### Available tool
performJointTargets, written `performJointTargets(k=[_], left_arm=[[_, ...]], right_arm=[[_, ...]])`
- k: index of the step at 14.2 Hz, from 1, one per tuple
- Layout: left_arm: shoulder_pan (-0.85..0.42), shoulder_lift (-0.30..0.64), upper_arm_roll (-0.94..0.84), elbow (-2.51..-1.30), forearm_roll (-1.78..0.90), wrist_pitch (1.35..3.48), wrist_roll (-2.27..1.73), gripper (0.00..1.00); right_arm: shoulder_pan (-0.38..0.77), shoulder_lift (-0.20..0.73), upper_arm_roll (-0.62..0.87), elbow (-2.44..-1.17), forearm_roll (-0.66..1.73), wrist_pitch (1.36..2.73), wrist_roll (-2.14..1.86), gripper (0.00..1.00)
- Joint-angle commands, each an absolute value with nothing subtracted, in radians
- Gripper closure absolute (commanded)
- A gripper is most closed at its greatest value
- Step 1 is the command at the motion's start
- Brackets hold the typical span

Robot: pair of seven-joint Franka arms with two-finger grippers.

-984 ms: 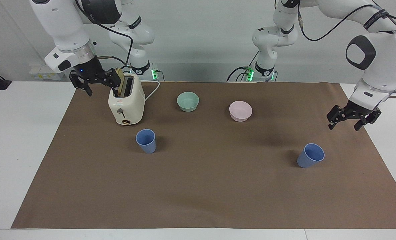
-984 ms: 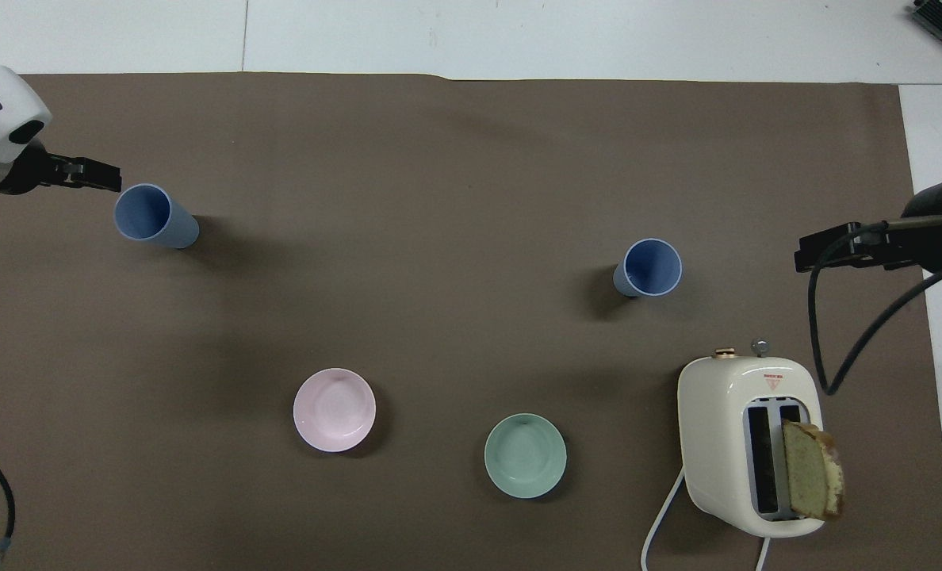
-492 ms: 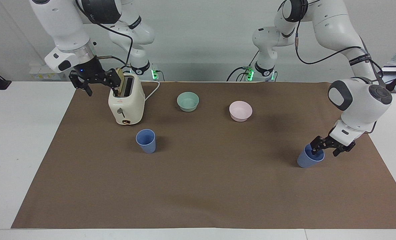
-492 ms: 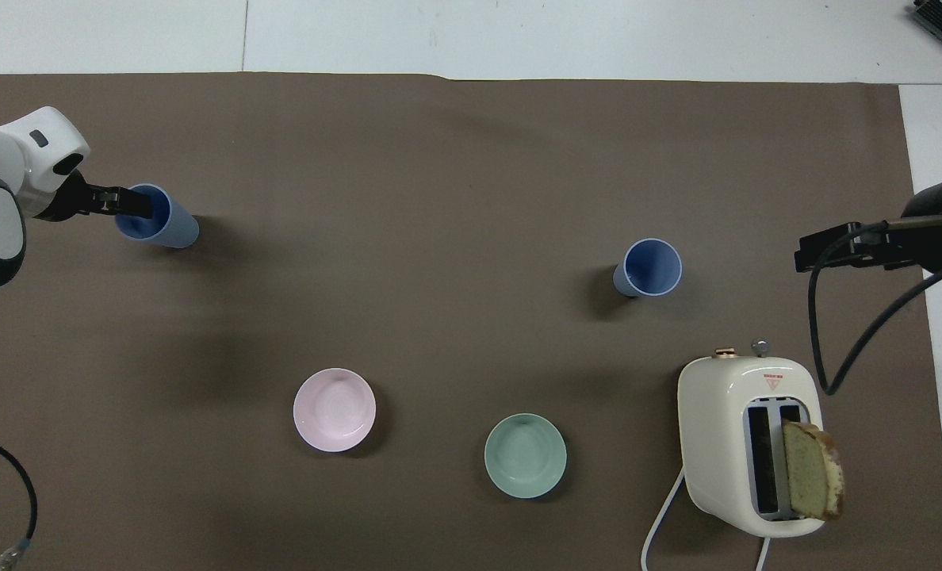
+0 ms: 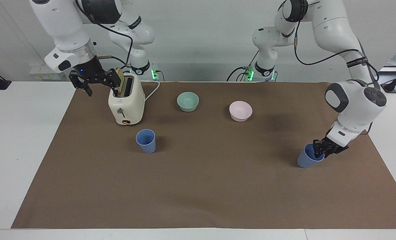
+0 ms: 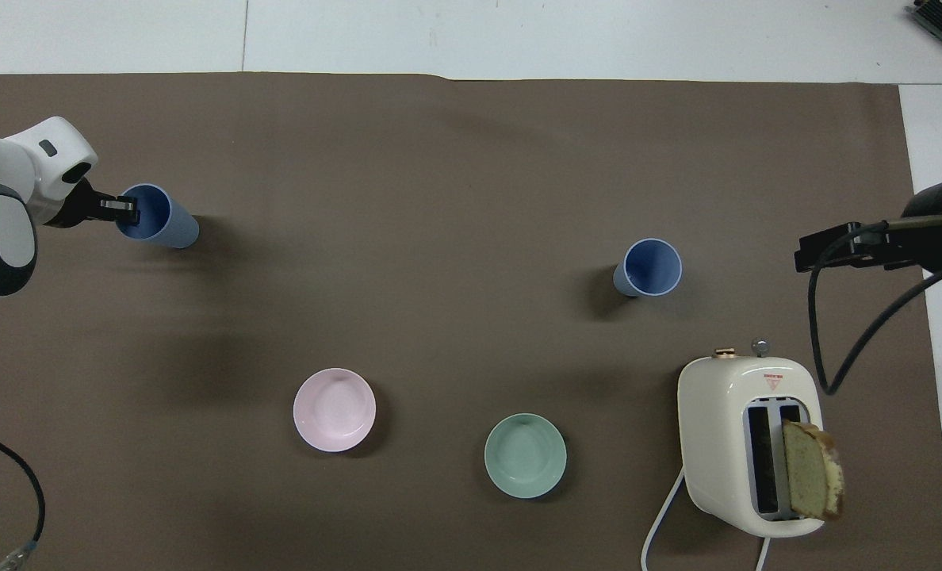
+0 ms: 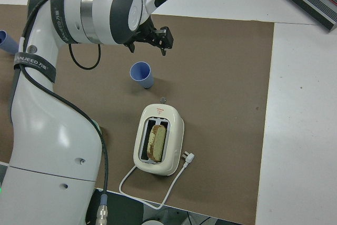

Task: Stack blue cups with both arms
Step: 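Grasp the blue cup with the left gripper and slide it inward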

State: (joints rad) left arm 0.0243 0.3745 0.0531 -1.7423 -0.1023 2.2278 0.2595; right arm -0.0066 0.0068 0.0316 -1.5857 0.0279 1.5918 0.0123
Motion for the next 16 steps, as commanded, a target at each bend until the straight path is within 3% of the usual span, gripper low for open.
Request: performJointTargets(k=[1, 4, 16], left_arm=[[0.022, 0.341, 0.046, -1.769, -0.117, 2.243, 0.275, 1.00], [-0.027, 0.301, 0.038, -1.772, -0.117, 2.201, 0.243, 1.00], [-0.530, 0.235, 0.037, -1.906, -0.104, 2.279, -0.353, 1.00]], right_arm=[[-0.018, -0.005, 0.035, -1.601, 0.041, 1.609, -0.011, 0.00], [-0.018, -0.005, 0.035, -1.601, 0.041, 1.609, -0.011, 0.00], [-0.018, -0.005, 0.035, -1.600, 0.041, 1.609, -0.011, 0.00]])
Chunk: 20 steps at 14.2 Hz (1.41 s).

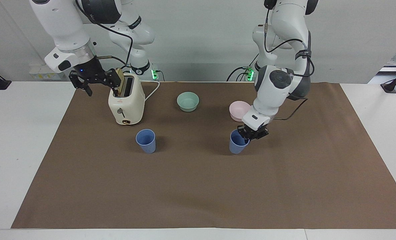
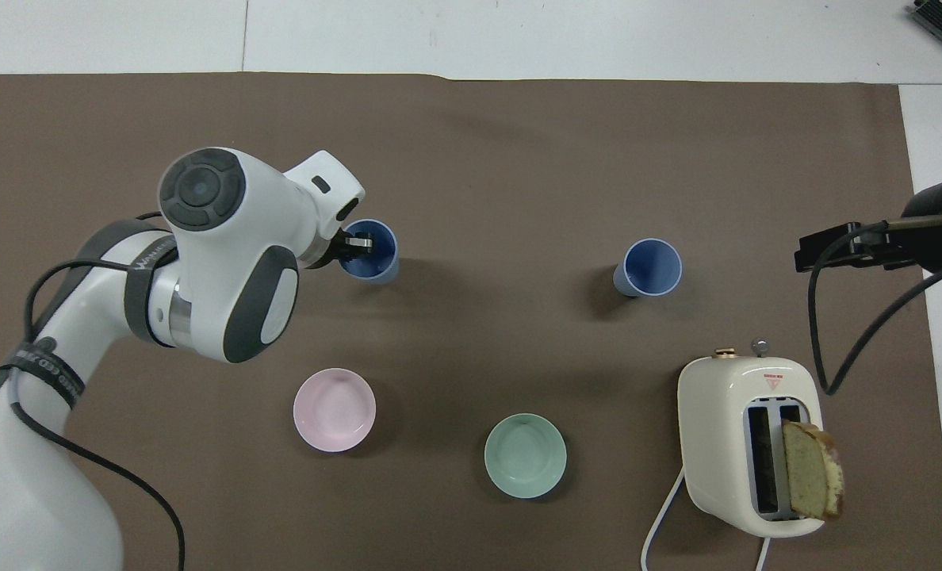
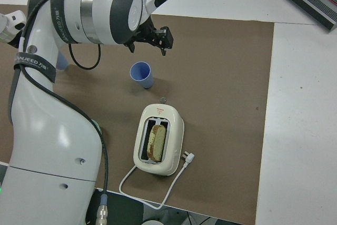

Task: Stack blue cups with both arms
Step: 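Release the blue cup near the center and withdraw the left gripper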

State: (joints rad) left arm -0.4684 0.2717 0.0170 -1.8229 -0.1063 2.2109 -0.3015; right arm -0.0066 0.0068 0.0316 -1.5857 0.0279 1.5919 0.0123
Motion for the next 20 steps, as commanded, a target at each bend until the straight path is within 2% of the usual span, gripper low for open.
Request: performJointTargets(k=[1, 4, 5, 6, 7, 8, 12, 17, 20], left_arm=[[-0.554, 0.230, 0.037, -1.934, -0.104, 2.317, -0.379, 1.00], [-0.578, 0.238, 0.034, -1.956, -0.110, 2.373, -0.400, 0.98], [-0.583, 0.236, 0.034, -1.956, -0.112, 2.375, -0.402, 0.79], [-0.583, 0.236, 0.034, -1.954, -0.113, 2.375, -0.402, 0.50], [-0.583, 0.241, 0.034, -1.947, -0.115, 2.376, -0.400, 0.27], [-0.583, 0.245, 0.035, -1.936, -0.115, 2.378, -0.399, 0.00], [-0.563, 0.226, 0.046, -1.891, -0.115, 2.344, -0.384, 0.00], [-0.431, 0.049, 0.049, -1.891, -0.115, 2.102, -0.290, 0.00], [-0.327, -0.012, 0.049, -1.890, -0.104, 2.022, -0.160, 0.00]], right_arm=[[-0.018, -0.005, 0.035, -1.601, 0.041, 1.609, -0.011, 0.00], [-0.018, -0.005, 0.035, -1.600, 0.041, 1.609, -0.012, 0.00], [-0.018, -0.005, 0.035, -1.601, 0.041, 1.609, -0.011, 0.00], [-0.018, -0.005, 0.035, -1.601, 0.041, 1.609, -0.012, 0.00], [-0.018, -0.005, 0.035, -1.600, 0.041, 1.609, -0.011, 0.00], [-0.018, -0.005, 0.035, -1.601, 0.041, 1.609, -0.012, 0.00], [-0.018, -0.005, 0.035, -1.600, 0.041, 1.609, -0.011, 0.00], [-0.048, -0.005, 0.034, -1.601, 0.040, 1.614, -0.015, 0.00], [-0.040, -0.018, 0.035, -1.661, 0.041, 1.664, -0.021, 0.00]])
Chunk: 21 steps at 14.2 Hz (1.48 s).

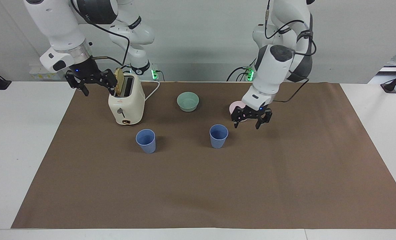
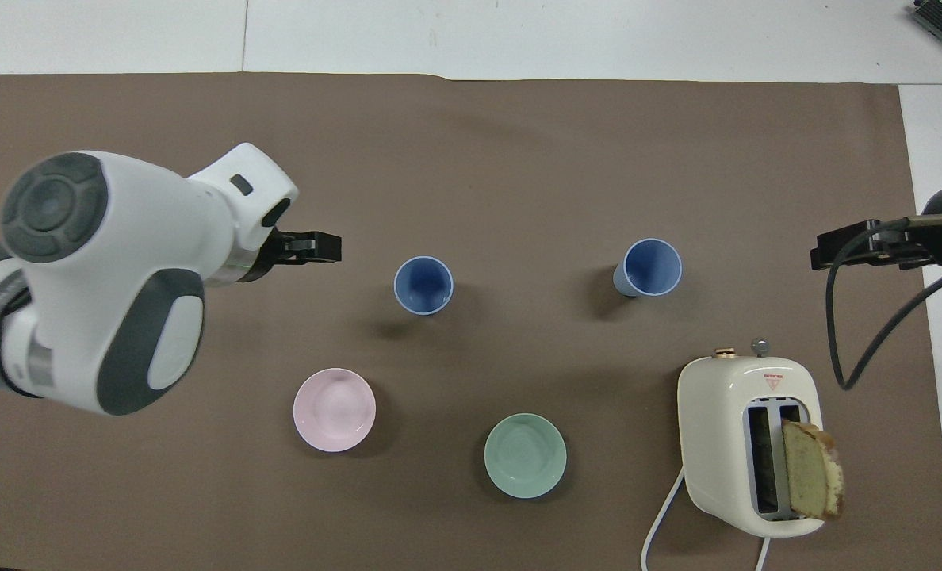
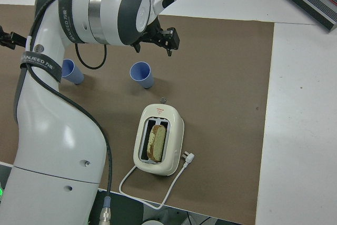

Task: Stack blue cups with both arms
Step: 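Grasp the other blue cup with the right gripper while the left gripper retracts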

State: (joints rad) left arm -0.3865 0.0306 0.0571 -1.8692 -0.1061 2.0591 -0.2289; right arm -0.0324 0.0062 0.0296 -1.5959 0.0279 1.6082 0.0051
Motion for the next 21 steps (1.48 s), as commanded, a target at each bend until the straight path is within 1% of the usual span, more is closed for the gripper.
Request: performJointTargets(k=[1, 3, 5, 6, 8, 10, 12, 14, 16, 17, 21], left_arm=[[-0.296, -0.024, 0.049, -1.888, -0.100, 2.020, -0.131, 0.00], [-0.229, -0.034, 0.055, -1.859, -0.097, 1.991, -0.056, 0.00], [-0.161, -0.020, 0.054, -1.769, -0.066, 1.893, 0.009, 0.00], [-0.129, -0.017, 0.054, -1.725, -0.051, 1.847, 0.062, 0.00], [-0.065, -0.020, 0.055, -1.675, -0.049, 1.775, 0.159, 0.00], [-0.046, -0.015, 0.055, -1.600, -0.032, 1.700, 0.173, 0.00], [-0.048, -0.003, 0.055, -1.557, 0.012, 1.646, 0.175, 0.00], [-0.046, 0.020, 0.055, -1.498, 0.012, 1.591, 0.175, 0.00], [-0.049, 0.025, 0.055, -1.491, 0.012, 1.574, 0.172, 0.00], [-0.046, 0.017, 0.055, -1.500, 0.011, 1.574, 0.167, 0.00], [-0.046, 0.003, 0.057, -1.520, 0.006, 1.551, 0.105, 0.00]], right_arm=[[-0.035, -0.018, 0.035, -1.686, 0.041, 1.687, -0.020, 0.00], [-0.031, -0.012, 0.037, -1.755, 0.043, 1.767, -0.017, 0.00], [-0.025, 0.004, 0.038, -1.818, 0.044, 1.847, -0.011, 0.00], [-0.020, 0.027, 0.040, -1.827, 0.046, 1.865, -0.008, 0.00], [-0.002, 0.086, 0.040, -1.830, 0.048, 1.916, -0.006, 0.00], [0.026, 0.126, 0.040, -1.832, 0.048, 1.969, -0.002, 0.00], [0.034, 0.138, 0.040, -1.851, 0.048, 2.026, 0.031, 0.00], [0.037, 0.173, 0.041, -1.853, 0.049, 2.032, 0.032, 0.00], [0.069, 0.199, 0.040, -1.879, 0.049, 2.057, 0.043, 0.00], [0.075, 0.212, 0.041, -1.893, 0.049, 2.095, 0.041, 0.00], [0.090, 0.232, 0.041, -1.962, 0.049, 2.149, 0.041, 0.00]])
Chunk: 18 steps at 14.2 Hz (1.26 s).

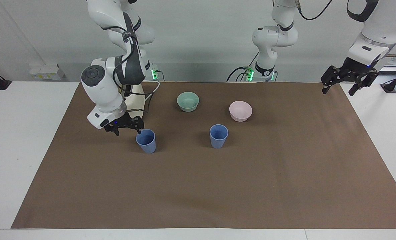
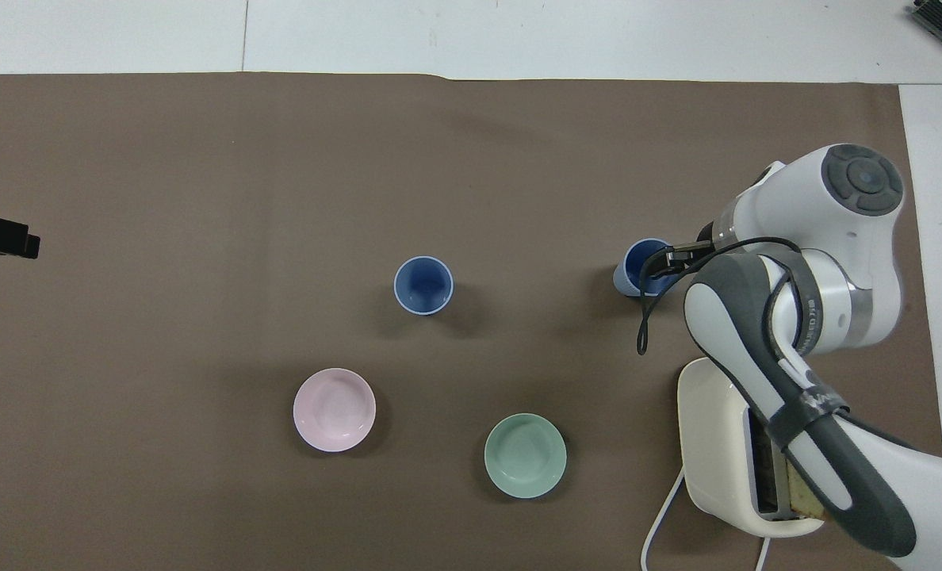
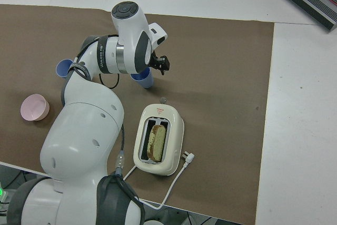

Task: Stack blue cups with both arms
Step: 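Grasp the other blue cup with the right gripper while the left gripper retracts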

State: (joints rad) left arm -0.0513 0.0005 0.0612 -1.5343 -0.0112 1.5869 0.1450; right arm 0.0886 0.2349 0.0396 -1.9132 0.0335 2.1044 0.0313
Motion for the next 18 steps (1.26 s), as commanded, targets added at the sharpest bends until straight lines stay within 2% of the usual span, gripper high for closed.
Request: performJointTargets(k=[1, 2, 3, 10, 14, 18], left_arm=[[-0.045, -0.001, 0.057, -1.523, 0.002, 1.552, 0.098, 0.00], [-0.044, -0.002, 0.057, -1.523, 0.002, 1.552, 0.098, 0.00], [-0.046, 0.000, 0.057, -1.523, 0.000, 1.551, 0.098, 0.00], [-0.048, 0.000, 0.058, -1.523, -0.002, 1.548, 0.103, 0.00], [-0.049, -0.002, 0.057, -1.523, -0.002, 1.548, 0.103, 0.00], [-0.049, -0.002, 0.057, -1.522, -0.002, 1.549, 0.103, 0.00]], right_arm=[[0.091, 0.235, 0.041, -1.973, 0.049, 2.166, 0.031, 0.20], [0.091, 0.236, 0.040, -1.973, 0.049, 2.164, 0.031, 0.90], [0.092, 0.235, 0.041, -1.973, 0.049, 2.164, 0.035, 1.00], [0.095, 0.233, 0.051, -1.935, 0.049, 2.132, 0.037, 1.00], [0.124, 0.233, 0.069, -1.749, 0.069, 1.955, 0.139, 1.00], [0.210, 0.265, 0.089, -1.596, 0.144, 1.911, 0.429, 1.00]])
